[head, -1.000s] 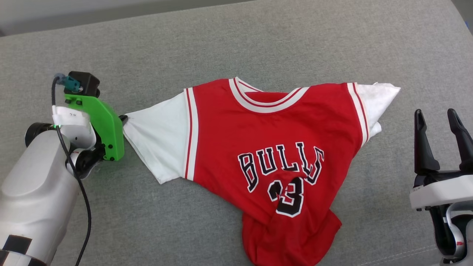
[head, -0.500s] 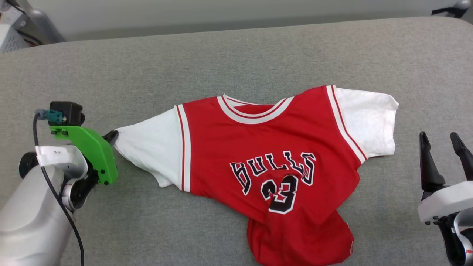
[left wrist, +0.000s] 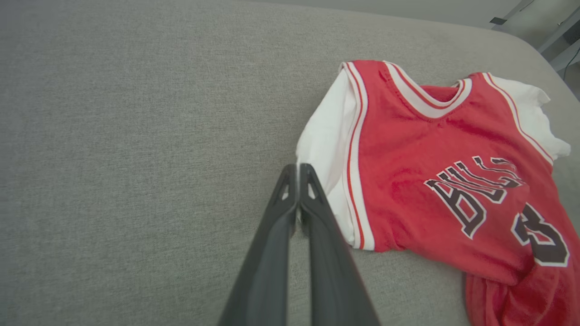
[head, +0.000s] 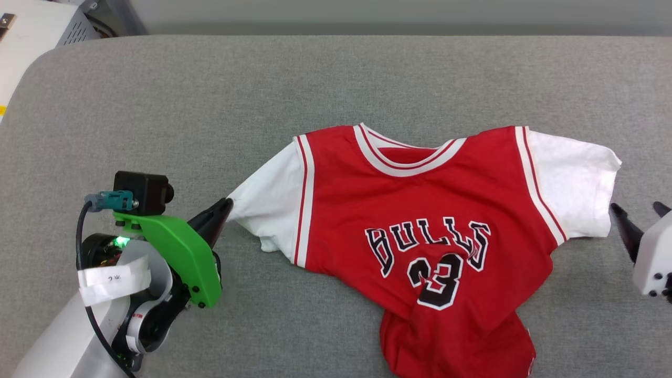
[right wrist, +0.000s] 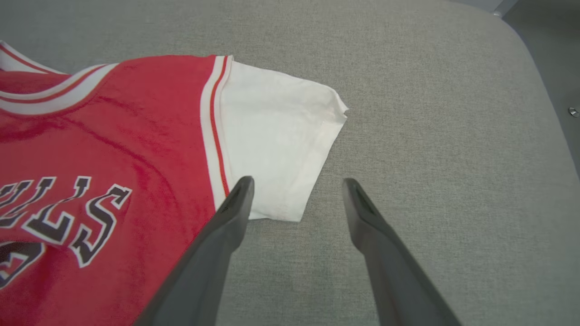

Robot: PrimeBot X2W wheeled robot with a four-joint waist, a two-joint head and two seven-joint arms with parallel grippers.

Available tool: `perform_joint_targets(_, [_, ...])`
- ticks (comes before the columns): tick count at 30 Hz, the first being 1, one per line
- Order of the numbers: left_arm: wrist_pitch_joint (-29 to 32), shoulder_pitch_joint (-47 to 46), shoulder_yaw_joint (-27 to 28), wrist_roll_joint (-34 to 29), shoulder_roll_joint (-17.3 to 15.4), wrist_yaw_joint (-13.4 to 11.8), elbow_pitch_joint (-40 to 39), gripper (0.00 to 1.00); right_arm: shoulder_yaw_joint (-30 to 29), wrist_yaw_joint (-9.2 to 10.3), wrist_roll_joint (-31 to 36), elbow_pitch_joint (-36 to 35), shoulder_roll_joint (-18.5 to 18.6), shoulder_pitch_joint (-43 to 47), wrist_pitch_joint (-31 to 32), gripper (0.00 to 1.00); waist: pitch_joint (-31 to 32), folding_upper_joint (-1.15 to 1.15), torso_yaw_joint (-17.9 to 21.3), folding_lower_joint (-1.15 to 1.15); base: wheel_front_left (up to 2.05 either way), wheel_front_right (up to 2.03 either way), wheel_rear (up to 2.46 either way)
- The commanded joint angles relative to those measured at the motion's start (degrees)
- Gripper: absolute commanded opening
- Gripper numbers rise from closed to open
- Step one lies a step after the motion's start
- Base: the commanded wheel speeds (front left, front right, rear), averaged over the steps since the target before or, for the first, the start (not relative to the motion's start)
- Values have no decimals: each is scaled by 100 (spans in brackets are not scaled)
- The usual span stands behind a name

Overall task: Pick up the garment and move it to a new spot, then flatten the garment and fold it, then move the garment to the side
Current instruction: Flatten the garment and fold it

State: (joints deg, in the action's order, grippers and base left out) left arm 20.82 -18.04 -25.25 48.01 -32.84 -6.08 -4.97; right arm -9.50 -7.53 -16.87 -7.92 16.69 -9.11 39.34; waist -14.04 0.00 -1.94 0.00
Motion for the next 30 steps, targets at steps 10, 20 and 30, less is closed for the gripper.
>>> perform_joint_targets(10, [200, 188, -24, -211, -139, -414, -1261, 0, -15, 4, -354, 871, 888, -1531, 1444, 100, -895, 0, -476, 0, 0, 0, 0])
perform_joint_targets(20, [10, 37, -32, -289, -46, -356, -1512, 0, 263, 4, 82, 2058, 1174, -2318, 1365, 100, -1291, 0, -738, 0, 0, 0, 0])
perform_joint_targets(30, [-58, -15, -72, -287, 5, -308, -1470, 0, 920, 4, -137, 2783, 1349, -2235, 1419, 29, -1343, 0, -787, 0, 0, 0, 0])
